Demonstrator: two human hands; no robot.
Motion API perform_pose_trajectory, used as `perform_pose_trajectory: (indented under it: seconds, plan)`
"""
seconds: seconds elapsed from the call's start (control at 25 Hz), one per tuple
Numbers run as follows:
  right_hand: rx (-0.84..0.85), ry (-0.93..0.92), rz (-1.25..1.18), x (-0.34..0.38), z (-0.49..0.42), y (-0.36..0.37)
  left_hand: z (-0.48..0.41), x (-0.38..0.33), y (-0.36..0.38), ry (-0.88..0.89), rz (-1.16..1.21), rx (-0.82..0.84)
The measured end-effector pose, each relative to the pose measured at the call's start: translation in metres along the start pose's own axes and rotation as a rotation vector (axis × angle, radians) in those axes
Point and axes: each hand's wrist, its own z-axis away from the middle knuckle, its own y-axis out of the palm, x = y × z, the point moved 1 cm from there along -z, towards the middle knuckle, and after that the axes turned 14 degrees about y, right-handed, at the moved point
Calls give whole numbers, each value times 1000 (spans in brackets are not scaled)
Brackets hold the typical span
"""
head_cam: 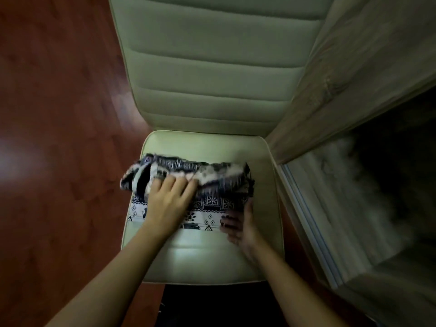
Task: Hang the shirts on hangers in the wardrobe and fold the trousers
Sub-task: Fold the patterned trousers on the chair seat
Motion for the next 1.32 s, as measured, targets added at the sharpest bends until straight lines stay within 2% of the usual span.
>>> perform_pose_trajectory:
  seconds: [0.08, 0.2, 0.28, 0.32, 0.4, 0.48, 0.52, 0.56, 0.6, 0.68, 0.8, 0.96, 1.04, 1.16, 1.24, 1.32]
  plan:
    - [-1, -107, -109, 1, -5, -7, 45, -25, 9, 56, 74, 96]
    - [-60, -186, 41, 2, -7, -7, 81, -45, 17, 117, 265, 327]
    - [-184, -231, 183, -3, -10, -5, 77, -43, 10, 43, 388, 285]
    - [-231, -251, 228, -4, -10, -3, 70, -39, 6, -80, 418, 225]
    - [-268, -285, 239, -4, -9, 2, 55, -24, 0, -550, 383, 111]
    - [-281, -288, 246, -5, -9, 6, 48, -4, 3, -1062, 396, 152]
    - [-289, -281, 274, -4, -8, 10, 48, 2, 8, -1173, 434, 214]
    - [-292, -279, 298, -4, -8, 12, 48, 6, 12, -1147, 467, 263]
    - [-293, -290, 309, -3, -8, 14, 50, 8, 14, -1048, 479, 282]
    - [-356, -353, 298, 3, -4, 12, 53, 16, 12, -902, 431, 236]
    - [-552, -498, 279, 14, -3, -4, 54, 43, 12, -878, 308, 170]
    - [-622, -536, 349, 5, -14, -13, 60, 51, 26, -744, 563, 129]
    - [-693, -513, 363, -4, -17, -14, 65, 42, 22, -832, 510, 93]
    - [-846, -476, 390, -18, -16, -14, 79, 22, 7, -1060, 377, 55]
    - [-861, -412, 433, -25, -16, -9, 92, 6, 6, -1078, 387, 129]
    - [-772, -392, 431, -27, -19, -5, 100, -2, 12, -1010, 465, 160]
